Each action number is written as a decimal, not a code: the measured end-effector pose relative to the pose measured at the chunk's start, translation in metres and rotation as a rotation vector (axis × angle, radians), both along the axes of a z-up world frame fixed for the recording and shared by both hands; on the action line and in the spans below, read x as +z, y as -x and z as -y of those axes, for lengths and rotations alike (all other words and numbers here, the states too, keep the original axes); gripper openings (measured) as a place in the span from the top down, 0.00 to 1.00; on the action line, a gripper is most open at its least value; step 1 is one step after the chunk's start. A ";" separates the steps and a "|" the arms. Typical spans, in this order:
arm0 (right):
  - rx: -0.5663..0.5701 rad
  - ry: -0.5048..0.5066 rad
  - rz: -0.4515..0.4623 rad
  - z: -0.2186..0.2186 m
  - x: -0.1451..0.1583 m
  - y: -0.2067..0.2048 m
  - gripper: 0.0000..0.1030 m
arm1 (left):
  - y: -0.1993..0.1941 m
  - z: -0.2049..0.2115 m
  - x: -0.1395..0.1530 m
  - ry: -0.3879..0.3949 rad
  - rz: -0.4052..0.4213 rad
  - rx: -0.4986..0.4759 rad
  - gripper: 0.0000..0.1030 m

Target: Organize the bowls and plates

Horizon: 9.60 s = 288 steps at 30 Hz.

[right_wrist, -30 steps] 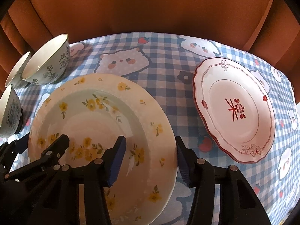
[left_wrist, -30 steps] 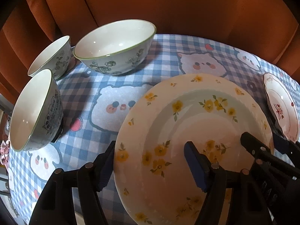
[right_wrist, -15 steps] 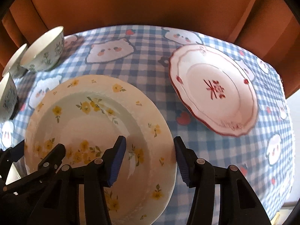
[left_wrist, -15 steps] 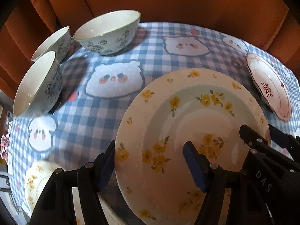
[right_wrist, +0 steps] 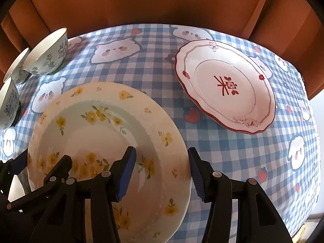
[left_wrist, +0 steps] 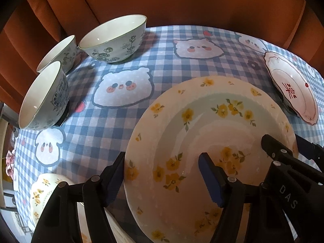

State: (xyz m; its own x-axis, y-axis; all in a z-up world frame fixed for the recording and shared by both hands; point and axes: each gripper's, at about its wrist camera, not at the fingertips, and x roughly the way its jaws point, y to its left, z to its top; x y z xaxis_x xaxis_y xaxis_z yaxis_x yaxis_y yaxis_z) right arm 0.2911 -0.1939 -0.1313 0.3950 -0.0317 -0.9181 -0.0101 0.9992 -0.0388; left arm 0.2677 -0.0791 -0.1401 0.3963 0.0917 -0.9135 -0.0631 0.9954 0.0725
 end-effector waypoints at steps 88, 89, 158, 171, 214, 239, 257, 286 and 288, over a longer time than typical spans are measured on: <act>0.074 0.091 -0.090 -0.162 0.041 0.128 0.45 | 0.125 -0.162 0.027 0.123 -0.086 0.044 0.31; 0.076 0.093 -0.090 -0.162 0.040 0.127 0.45 | 0.125 -0.162 0.025 0.120 -0.093 0.044 0.31; -0.046 0.018 -0.062 -0.167 0.057 0.161 0.31 | 0.141 -0.160 0.057 0.086 -0.035 -0.189 0.13; -0.034 -0.022 0.030 -0.111 0.081 0.153 0.31 | 0.134 -0.106 0.080 0.066 0.041 -0.144 0.14; 0.020 -0.051 0.186 0.161 0.078 -0.012 0.22 | -0.035 0.161 0.075 -0.034 0.172 -0.008 0.17; -0.060 -0.132 0.096 0.192 -0.005 -0.106 0.55 | -0.121 0.185 0.007 0.003 0.094 0.017 0.39; -0.036 -0.125 0.001 0.173 -0.002 -0.057 0.57 | -0.069 0.164 0.009 -0.002 -0.005 -0.063 0.40; 0.064 -0.074 -0.056 0.135 -0.004 0.007 0.57 | -0.005 0.134 0.010 0.044 -0.030 0.006 0.42; 0.069 -0.068 -0.062 0.135 -0.004 0.006 0.57 | -0.006 0.134 0.010 0.041 -0.042 0.018 0.42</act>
State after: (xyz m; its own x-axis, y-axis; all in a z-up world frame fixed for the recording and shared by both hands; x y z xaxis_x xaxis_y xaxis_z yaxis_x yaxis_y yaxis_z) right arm 0.2848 -0.3291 -0.1352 0.3362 0.0566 -0.9401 -0.0797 0.9963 0.0315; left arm 0.2740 -0.2129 -0.1302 0.3563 0.0604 -0.9324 -0.0789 0.9963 0.0344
